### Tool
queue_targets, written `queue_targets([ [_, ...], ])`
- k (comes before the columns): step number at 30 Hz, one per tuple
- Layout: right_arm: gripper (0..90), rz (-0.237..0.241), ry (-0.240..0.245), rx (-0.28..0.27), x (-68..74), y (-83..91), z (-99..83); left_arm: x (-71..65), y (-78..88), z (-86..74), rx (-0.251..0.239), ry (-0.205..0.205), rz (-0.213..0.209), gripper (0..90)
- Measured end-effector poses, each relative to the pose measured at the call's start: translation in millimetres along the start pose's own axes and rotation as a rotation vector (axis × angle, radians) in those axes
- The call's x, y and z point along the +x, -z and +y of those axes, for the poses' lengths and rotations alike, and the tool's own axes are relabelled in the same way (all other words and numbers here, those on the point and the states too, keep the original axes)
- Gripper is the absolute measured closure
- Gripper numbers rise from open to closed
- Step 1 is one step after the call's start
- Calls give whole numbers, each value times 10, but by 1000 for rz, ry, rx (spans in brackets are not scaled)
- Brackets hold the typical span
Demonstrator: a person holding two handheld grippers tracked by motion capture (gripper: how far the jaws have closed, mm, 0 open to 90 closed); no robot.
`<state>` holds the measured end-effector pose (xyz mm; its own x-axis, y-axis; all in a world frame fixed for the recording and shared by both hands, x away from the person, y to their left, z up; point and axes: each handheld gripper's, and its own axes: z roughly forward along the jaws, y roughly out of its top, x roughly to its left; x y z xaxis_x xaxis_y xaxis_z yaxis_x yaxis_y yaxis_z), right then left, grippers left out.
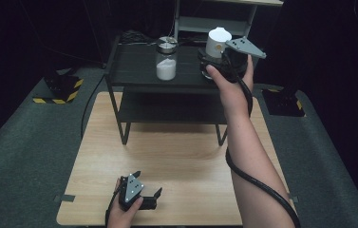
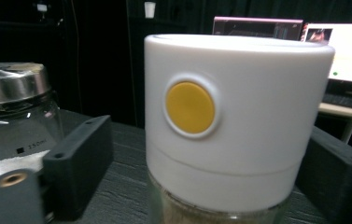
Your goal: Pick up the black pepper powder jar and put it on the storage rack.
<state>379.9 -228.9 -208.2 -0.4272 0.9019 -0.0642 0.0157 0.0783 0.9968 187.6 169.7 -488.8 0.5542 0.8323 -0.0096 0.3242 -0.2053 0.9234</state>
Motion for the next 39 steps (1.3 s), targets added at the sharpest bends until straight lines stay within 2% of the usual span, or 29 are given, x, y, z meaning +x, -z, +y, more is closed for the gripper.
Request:
queue_targets([
  [4, 9, -6, 4, -40, 5, 73, -73, -2, 1, -1, 0, 1, 1, 5],
  [10, 2, 23, -14, -85, -69, 204, -170, -16, 4, 1, 2, -8, 4, 5],
  [20, 2, 41, -21, -104, -125, 418, -388, -30, 7, 4, 4, -25, 5, 5],
  [22, 2, 53, -40, -105, -148, 473, -451, -34, 9, -1, 1, -26, 6, 5],
  [30, 2, 89, -28, -125, -166, 684, -680, -42, 9, -4, 0, -34, 5, 5],
  [39, 2, 104, -18, -139, -184, 892, -959, -51, 15, -16, -7, -40, 6, 5],
])
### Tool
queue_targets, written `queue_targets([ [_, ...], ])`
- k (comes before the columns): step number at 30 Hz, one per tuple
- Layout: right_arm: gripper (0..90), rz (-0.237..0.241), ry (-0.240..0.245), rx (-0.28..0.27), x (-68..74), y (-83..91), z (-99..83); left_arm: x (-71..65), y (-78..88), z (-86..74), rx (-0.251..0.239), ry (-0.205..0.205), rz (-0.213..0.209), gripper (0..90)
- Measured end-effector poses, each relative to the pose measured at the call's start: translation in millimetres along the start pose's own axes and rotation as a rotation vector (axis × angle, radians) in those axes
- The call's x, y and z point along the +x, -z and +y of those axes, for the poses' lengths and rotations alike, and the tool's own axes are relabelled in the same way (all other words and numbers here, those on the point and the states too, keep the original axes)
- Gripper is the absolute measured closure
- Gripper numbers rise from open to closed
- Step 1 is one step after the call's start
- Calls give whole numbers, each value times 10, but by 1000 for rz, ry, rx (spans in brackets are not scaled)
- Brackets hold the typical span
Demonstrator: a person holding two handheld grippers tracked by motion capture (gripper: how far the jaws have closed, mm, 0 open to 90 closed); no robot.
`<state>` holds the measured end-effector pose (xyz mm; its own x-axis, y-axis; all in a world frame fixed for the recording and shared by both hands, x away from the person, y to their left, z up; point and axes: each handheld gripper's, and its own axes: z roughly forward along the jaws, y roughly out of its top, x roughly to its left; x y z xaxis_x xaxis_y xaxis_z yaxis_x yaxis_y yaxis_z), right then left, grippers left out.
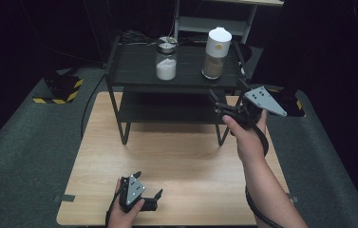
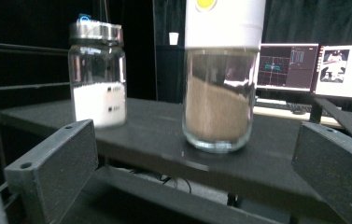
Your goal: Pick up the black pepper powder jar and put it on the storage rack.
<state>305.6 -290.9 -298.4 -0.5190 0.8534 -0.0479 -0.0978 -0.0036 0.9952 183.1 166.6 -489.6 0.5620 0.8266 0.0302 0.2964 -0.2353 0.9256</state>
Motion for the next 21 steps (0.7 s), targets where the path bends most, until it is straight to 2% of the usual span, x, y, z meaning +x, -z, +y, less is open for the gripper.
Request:
queue_targets([
  [12, 2, 51, 33, 1, -37, 396, -357, -9, 5, -12, -8, -7, 2, 5],
  [17, 2, 85, 60, 38, -57, 625, -628, -14, 4, -25, -17, -14, -4, 5],
  [21, 2, 110, 69, 79, -101, 827, -931, -17, -13, -24, -22, -19, -4, 5],
])
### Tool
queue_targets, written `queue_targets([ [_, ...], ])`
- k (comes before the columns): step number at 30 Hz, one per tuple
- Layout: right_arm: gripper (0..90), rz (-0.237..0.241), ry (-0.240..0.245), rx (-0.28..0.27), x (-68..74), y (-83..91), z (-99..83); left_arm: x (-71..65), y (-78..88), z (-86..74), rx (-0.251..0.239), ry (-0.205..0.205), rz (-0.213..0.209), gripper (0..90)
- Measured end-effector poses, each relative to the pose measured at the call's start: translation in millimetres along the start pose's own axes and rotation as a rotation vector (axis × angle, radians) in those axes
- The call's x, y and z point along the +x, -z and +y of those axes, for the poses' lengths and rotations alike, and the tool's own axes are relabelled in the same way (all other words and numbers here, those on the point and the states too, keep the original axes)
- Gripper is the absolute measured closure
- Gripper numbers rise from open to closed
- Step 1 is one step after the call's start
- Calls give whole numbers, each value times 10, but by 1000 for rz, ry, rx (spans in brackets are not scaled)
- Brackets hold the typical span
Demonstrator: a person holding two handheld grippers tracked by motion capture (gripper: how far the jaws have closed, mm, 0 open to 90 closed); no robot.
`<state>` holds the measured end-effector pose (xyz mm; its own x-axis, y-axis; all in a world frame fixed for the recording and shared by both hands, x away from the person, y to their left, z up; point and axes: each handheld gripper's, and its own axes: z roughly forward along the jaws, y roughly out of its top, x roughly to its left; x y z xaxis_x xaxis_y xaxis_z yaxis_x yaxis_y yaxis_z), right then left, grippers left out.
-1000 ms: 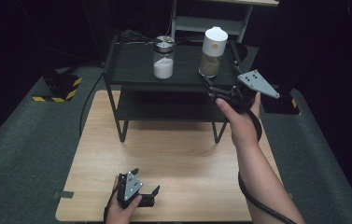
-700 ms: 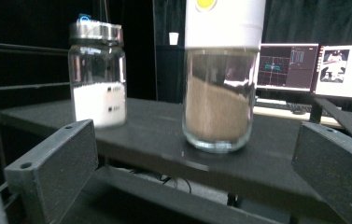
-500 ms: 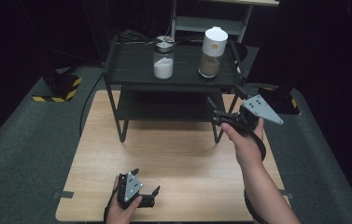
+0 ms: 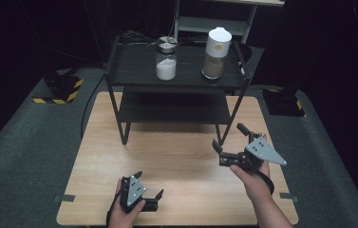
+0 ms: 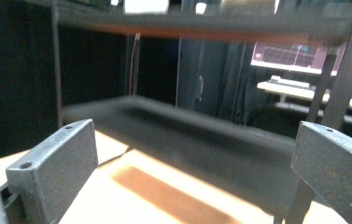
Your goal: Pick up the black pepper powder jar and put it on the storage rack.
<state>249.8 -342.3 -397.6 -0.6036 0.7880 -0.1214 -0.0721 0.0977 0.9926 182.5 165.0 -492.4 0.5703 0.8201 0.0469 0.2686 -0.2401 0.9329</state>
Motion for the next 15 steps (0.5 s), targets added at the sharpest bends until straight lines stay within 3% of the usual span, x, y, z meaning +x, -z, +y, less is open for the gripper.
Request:
queue_targets([
  [10, 2, -19, -6, 107, 56, 437, -551, 3, 6, -9, -5, -21, -11, 5],
  [15, 2, -35, -17, 182, 66, 569, -712, 13, 5, -8, -5, -20, -16, 5],
])
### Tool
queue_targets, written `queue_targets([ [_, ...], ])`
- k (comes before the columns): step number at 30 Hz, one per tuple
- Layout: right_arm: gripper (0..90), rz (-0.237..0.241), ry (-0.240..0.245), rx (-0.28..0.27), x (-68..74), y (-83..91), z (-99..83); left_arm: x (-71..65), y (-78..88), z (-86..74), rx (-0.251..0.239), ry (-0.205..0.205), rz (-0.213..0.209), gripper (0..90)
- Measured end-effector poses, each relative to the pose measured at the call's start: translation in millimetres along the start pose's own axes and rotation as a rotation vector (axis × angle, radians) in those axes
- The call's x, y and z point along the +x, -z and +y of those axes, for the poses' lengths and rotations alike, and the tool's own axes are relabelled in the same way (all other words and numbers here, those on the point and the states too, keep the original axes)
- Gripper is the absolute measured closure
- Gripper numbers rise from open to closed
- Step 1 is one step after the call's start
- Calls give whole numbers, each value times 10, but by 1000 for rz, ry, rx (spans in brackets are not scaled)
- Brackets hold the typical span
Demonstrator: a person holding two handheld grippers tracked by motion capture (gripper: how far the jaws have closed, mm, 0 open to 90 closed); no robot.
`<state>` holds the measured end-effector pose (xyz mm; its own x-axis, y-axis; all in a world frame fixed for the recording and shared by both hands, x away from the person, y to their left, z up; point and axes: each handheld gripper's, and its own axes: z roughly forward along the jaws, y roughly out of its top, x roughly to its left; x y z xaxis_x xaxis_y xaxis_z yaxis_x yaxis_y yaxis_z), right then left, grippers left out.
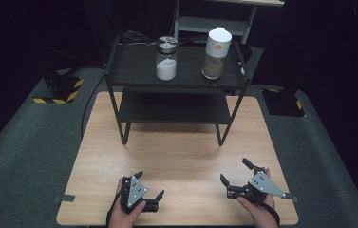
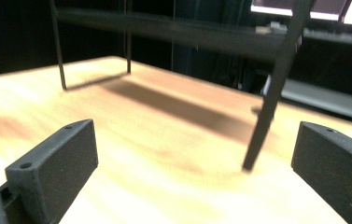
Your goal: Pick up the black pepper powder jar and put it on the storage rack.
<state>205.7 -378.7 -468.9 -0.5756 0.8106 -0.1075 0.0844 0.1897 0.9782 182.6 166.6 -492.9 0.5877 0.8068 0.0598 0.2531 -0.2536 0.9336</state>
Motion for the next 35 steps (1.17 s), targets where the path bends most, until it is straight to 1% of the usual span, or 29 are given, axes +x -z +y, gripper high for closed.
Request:
queue_targets([
  [5, 2, -14, 3, 73, 1, 32, -87, -13, -3, 8, 4, -9, 2, 5],
  [11, 3, -32, -11, 147, -3, 59, -151, -21, -17, 34, 18, -27, -3, 5],
  [14, 3, -37, -16, 167, -11, 76, -153, -28, -25, 48, 26, -36, -3, 5],
  [19, 3, -46, -29, 207, -12, 88, -133, -27, -39, 77, 42, -52, -16, 6],
  [21, 3, -49, -17, 221, 3, 92, -115, -32, -44, 89, 49, -56, -17, 6],
  [22, 3, -51, -3, 229, 15, 92, -104, -35, -46, 93, 51, -57, -16, 6],
  [29, 4, -50, 17, 246, 44, 80, -80, -52, -56, 112, 62, -68, -15, 6],
  [33, 4, -48, 20, 246, 45, 79, -80, -71, -62, 123, 69, -79, -11, 6],
  [35, 4, -42, 18, 249, 32, 75, -74, -71, -55, 112, 63, -76, -10, 7],
])
